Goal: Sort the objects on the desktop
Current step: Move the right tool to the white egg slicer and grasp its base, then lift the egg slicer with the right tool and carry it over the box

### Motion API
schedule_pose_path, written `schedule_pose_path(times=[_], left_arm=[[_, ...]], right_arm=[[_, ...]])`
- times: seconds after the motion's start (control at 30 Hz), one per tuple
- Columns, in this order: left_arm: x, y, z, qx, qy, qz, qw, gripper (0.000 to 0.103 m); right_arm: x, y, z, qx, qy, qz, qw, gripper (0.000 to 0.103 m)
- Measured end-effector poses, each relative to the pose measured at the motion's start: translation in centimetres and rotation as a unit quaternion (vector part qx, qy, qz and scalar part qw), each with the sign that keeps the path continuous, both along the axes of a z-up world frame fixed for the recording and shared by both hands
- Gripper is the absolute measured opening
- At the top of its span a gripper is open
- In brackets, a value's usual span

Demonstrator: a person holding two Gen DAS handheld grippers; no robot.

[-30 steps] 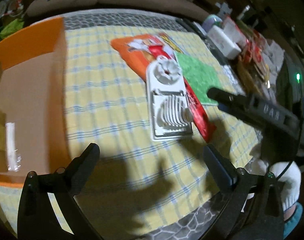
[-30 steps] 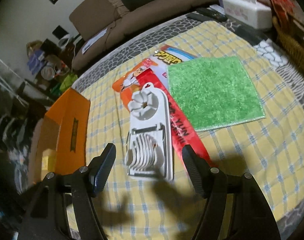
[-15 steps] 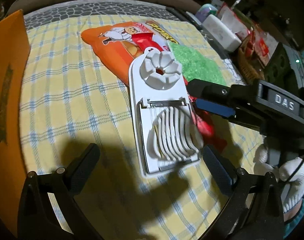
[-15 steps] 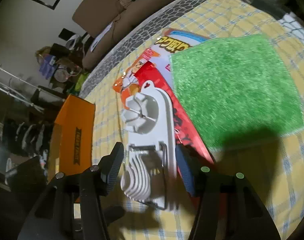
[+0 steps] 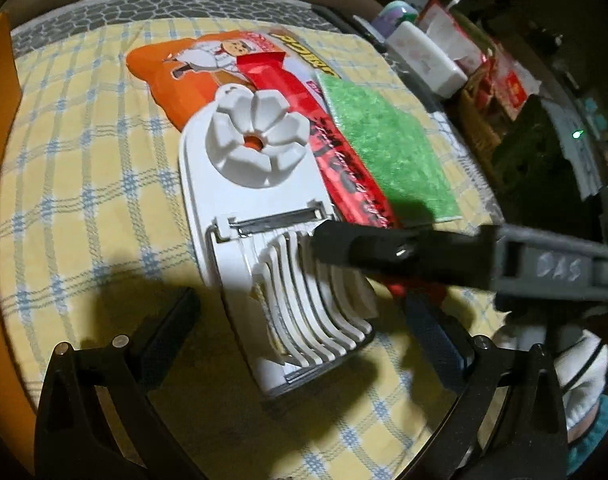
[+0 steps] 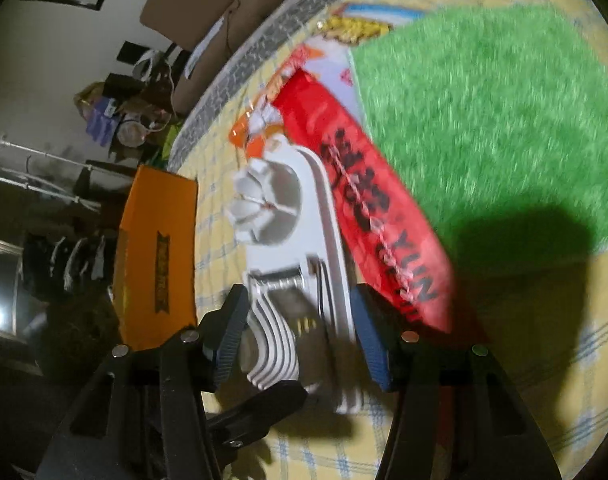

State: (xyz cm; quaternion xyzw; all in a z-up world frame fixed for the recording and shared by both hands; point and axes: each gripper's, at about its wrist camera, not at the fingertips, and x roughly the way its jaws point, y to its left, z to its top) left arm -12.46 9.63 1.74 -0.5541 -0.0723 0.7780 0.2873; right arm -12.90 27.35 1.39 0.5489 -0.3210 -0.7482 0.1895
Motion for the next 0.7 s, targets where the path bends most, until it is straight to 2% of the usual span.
schedule_pose_path(times=[0.23,0.43,0.53,0.6,0.7], left_arm=[[-0.2,-0.5,0.0,0.014,-0.001,0.011,0.9998,0.102],[0.0,-1.9,0.8,0.03,0.009,0.023,0.9993,0.102],[0.4,-1.8,0.6,0.003,0.01,0.02,0.9997,0.101],[0.5,-1.7,0.1,-0.014,0.009,0.023,0.9996,0.094],[0.7,-2.2,0.0,-0.015,0.016,0.03,0.9993,0.083]], right_arm=[[0.3,-0.6,0.1,-0.002,0.005,0.006,1.0,0.054],[0.7,-0.7,0.2,-0.04,0.0,0.011,0.999,0.054],[0.7,-1.0,0.5,-0.041,0.003,0.014,0.999,0.054],[0.8,-1.4,0.2,-0.03,-0.007,0.018,0.999,0.05],[0.9,-1.4,-0.5,-0.016,-0.026,0.013,0.999,0.041]])
